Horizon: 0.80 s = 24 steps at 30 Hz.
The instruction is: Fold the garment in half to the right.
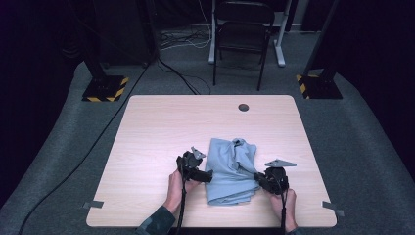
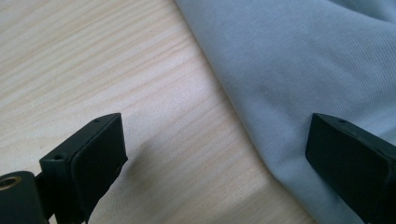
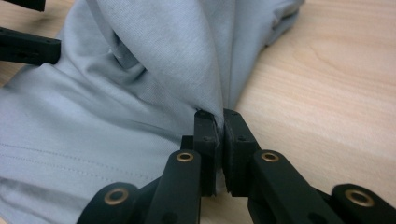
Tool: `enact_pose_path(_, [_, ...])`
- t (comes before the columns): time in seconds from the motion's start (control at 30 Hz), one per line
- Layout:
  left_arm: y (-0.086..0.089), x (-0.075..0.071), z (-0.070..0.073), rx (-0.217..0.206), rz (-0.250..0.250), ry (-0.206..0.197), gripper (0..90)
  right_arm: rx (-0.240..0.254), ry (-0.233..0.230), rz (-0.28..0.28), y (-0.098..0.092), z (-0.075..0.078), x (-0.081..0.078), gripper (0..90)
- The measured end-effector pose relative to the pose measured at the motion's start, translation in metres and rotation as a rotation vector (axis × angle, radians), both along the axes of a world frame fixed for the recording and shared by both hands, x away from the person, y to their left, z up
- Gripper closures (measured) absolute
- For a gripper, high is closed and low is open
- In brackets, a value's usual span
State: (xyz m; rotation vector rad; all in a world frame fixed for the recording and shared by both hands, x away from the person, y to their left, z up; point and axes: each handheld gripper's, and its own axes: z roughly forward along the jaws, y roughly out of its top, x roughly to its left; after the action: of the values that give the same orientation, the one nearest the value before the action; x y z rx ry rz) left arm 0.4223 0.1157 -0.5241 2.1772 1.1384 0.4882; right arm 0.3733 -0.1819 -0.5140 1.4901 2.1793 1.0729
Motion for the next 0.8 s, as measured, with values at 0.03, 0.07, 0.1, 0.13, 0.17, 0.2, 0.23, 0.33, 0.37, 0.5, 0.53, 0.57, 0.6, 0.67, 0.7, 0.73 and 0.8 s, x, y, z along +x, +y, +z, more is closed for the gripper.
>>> enact_pose_path(0.03, [0.001, 0.0, 0.0, -0.006, 0.001, 0.005, 4.8, -0.001, 0.005, -0.002, -0.001, -0.001, 0.0, 85.5])
enact_pose_path(0.07, [0.002, -0.001, 0.0, -0.009, 0.0, 0.009, 4.8, -0.006, 0.008, 0.001, -0.001, -0.002, 0.0, 86.0])
enact_pose_path(0.1, [0.003, -0.002, 0.0, -0.008, -0.001, 0.01, 4.8, -0.009, 0.017, 0.009, 0.001, -0.003, 0.0, 86.2])
enact_pose_path(0.13, [0.004, -0.003, 0.0, -0.003, -0.005, 0.012, 4.8, -0.013, 0.02, 0.016, 0.003, -0.003, -0.001, 86.2])
enact_pose_path(0.17, [0.006, -0.004, 0.0, 0.001, -0.009, 0.011, 4.8, -0.018, 0.024, 0.027, 0.004, -0.003, -0.001, 86.1])
enact_pose_path(0.2, [0.007, -0.006, 0.0, 0.001, -0.011, 0.011, 4.9, -0.023, 0.033, 0.041, 0.006, -0.003, -0.002, 86.1])
enact_pose_path(0.23, [0.009, -0.008, 0.0, 0.001, -0.013, 0.011, 4.9, -0.023, 0.039, 0.052, 0.007, -0.002, -0.003, 85.8])
enact_pose_path(0.33, [0.014, -0.015, 0.001, 0.008, -0.024, 0.023, 4.9, -0.028, 0.069, 0.091, 0.011, -0.001, -0.008, 84.1])
enact_pose_path(0.37, [0.016, -0.017, 0.001, 0.01, -0.028, 0.028, 4.9, -0.035, 0.074, 0.102, 0.013, -0.001, -0.01, 83.2])
enact_pose_path(0.5, [0.021, -0.027, 0.002, 0.023, -0.041, 0.031, 4.8, -0.062, 0.073, 0.13, 0.019, 0.0, -0.017, 79.6])
enact_pose_path(0.53, [0.022, -0.029, 0.002, 0.023, -0.041, 0.03, 4.7, -0.072, 0.064, 0.132, 0.021, 0.0, -0.018, 79.6])
enact_pose_path(0.57, [0.023, -0.031, 0.002, 0.026, -0.043, 0.03, 4.7, -0.08, 0.06, 0.134, 0.022, 0.0, -0.019, 79.3])
enact_pose_path(0.6, [0.024, -0.033, 0.002, 0.027, -0.045, 0.031, 4.7, -0.087, 0.057, 0.139, 0.023, 0.0, -0.02, 79.1])
enact_pose_path(0.67, [0.027, -0.034, 0.002, 0.008, -0.042, 0.044, 4.5, -0.09, 0.057, 0.152, 0.025, 0.001, -0.02, 76.4])
enact_pose_path(0.7, [0.029, -0.034, 0.002, -0.006, -0.037, 0.05, 4.0, -0.096, 0.056, 0.154, 0.026, 0.001, -0.021, 73.4])
enact_pose_path(0.73, [0.032, -0.033, 0.002, -0.017, -0.034, 0.058, 3.2, -0.096, 0.056, 0.157, 0.026, 0.002, -0.021, 70.3])
enact_pose_path(0.8, [0.037, -0.031, 0.006, -0.059, -0.015, 0.059, 2.6, -0.098, 0.032, 0.158, 0.026, 0.007, -0.021, 64.6])
